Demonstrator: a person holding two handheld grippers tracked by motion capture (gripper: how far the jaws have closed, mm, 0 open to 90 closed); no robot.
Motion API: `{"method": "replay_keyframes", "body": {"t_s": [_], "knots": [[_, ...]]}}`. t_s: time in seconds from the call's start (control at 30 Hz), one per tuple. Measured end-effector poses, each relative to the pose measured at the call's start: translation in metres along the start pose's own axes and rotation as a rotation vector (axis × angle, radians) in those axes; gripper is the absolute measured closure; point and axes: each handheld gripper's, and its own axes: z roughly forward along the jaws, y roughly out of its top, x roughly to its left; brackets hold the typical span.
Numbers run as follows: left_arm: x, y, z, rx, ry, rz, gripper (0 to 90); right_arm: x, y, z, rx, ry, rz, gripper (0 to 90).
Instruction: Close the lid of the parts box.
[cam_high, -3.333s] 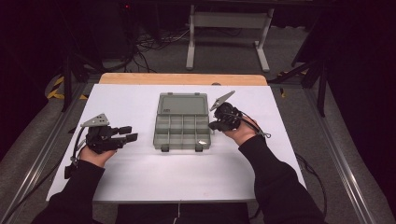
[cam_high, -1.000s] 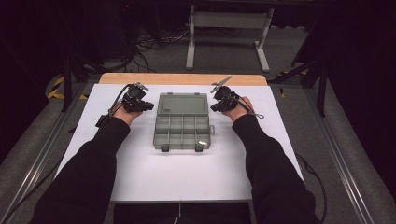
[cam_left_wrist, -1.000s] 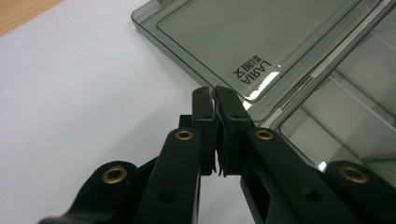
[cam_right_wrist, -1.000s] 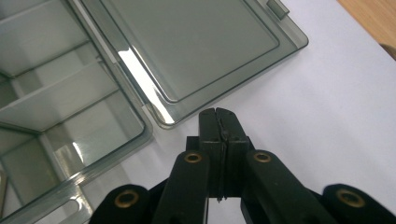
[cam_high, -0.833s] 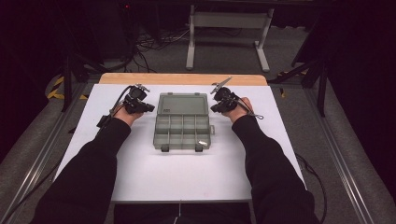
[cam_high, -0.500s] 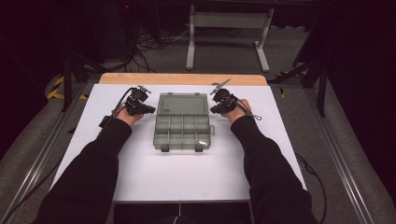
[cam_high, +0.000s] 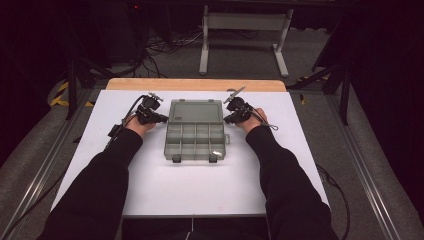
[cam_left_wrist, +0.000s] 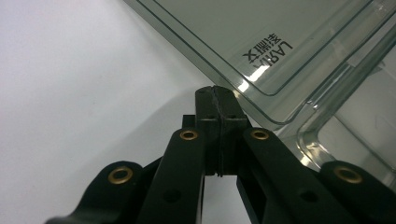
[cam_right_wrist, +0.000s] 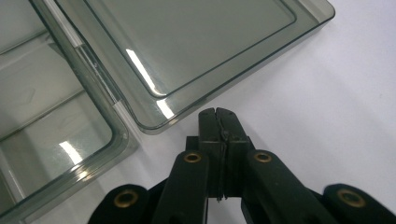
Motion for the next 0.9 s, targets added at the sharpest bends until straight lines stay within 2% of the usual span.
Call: {"method": "replay_keyframes", "body": {"t_s": [0.37,0.9], "knots": [[0.0015,-0.0013,0.0036,0.002,-0.012,-0.026,89.7,0.0008,0.0009,0.0024,-0.001,0.0,-0.006,89.8],[-0.002,-0.0006,0.0044,0.008,0.007,-0.031,89.7,0.0012,0.0025,0.0043,-0.003,-0.016,-0.013,89.9]]}}
